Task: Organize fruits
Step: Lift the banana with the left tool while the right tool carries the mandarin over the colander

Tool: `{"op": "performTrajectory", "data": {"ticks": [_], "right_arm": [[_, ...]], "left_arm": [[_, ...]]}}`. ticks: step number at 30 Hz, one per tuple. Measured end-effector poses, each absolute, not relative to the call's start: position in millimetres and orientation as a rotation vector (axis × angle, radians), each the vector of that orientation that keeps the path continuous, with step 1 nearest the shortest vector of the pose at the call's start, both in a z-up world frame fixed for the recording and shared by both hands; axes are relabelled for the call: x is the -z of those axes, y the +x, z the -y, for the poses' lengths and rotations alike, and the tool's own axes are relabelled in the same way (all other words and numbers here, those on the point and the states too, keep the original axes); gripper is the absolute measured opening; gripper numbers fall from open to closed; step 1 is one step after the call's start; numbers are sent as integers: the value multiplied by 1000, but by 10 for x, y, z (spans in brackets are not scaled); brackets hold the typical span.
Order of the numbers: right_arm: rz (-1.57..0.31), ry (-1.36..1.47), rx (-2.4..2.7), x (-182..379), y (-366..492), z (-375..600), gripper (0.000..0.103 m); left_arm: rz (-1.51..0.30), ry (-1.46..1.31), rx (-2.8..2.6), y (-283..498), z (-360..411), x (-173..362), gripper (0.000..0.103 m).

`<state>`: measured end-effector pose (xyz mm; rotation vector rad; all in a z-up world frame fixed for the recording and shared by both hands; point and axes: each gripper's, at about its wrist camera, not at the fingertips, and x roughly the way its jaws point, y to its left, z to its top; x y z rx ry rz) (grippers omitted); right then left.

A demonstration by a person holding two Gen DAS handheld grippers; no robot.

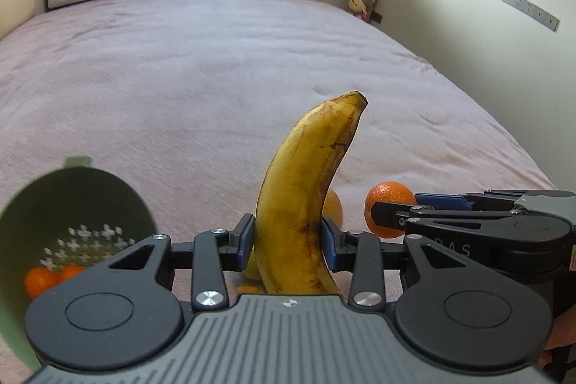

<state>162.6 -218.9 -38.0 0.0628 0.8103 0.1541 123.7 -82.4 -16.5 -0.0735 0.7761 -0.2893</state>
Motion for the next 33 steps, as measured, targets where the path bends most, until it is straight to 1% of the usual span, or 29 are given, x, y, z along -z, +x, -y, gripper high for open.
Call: {"op": "performTrajectory", "data": {"ticks": [16, 27, 33], "right_arm": [[-669, -7, -334, -47, 1478, 1514, 39], [-645, 20, -448, -136, 1516, 1142, 39], [-680, 46, -518, -69, 1594, 910, 39]], "left_arm": [[-698, -47, 171, 1040, 156, -298, 43], [-739, -60, 24, 1039, -387, -275, 43], [-786, -58, -31, 1059, -582, -183, 43]]}}
